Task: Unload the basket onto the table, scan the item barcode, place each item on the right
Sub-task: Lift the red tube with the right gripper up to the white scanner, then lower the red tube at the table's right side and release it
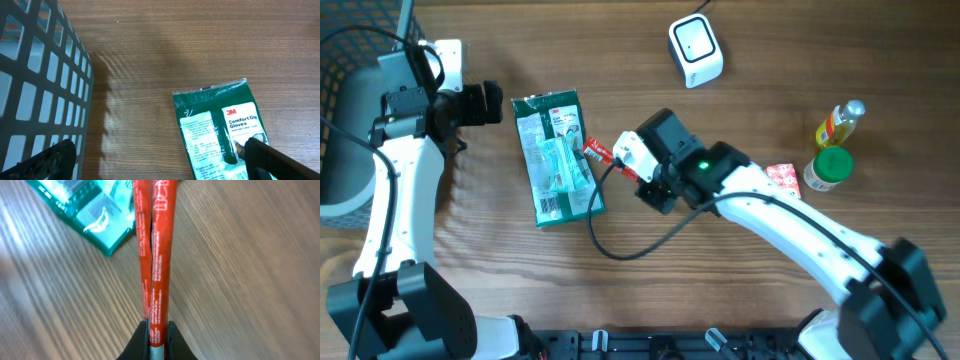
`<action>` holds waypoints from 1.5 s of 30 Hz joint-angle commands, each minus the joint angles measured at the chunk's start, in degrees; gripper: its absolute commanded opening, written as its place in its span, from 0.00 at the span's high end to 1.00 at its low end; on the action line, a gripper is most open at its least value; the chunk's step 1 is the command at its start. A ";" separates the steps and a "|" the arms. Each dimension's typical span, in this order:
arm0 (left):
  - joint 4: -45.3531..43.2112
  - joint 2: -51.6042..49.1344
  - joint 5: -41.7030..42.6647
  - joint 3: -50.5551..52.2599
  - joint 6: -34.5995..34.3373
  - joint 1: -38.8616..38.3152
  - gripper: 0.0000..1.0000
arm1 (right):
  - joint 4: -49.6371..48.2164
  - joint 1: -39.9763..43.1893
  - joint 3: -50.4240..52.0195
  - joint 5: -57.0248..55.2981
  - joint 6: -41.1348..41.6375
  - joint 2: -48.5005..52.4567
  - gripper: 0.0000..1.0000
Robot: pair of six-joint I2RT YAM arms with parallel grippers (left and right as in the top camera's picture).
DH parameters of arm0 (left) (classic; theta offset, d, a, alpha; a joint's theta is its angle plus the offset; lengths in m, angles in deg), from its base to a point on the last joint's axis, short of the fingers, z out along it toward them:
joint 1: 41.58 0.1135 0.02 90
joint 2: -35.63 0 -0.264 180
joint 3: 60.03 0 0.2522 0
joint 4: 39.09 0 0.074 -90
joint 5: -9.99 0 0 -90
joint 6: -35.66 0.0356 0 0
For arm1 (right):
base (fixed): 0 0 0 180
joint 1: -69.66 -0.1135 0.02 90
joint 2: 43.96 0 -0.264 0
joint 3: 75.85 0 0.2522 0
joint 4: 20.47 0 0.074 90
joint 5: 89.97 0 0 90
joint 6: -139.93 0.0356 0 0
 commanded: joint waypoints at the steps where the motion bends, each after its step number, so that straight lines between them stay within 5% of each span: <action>1: -0.15 0.74 0.68 -0.76 0.72 0.15 0.00 | 6.49 1.99 -10.34 -3.45 -4.33 -2.69 0.96; 9: -0.15 0.74 0.68 -0.76 0.72 0.15 0.00 | 8.87 9.27 -15.15 -21.55 -20.83 -0.39 0.96; 21: -0.15 0.74 0.68 -0.76 0.70 0.15 0.00 | -16.50 13.57 -15.04 -47.54 -32.76 17.90 0.96; 32: -0.15 0.74 0.68 -0.76 0.70 0.15 0.00 | -30.29 17.14 -15.04 -52.02 -32.85 26.64 0.96; 45: -0.15 0.74 0.68 -0.76 0.72 0.15 0.00 | -32.70 17.16 -15.04 -54.21 -37.53 27.76 0.96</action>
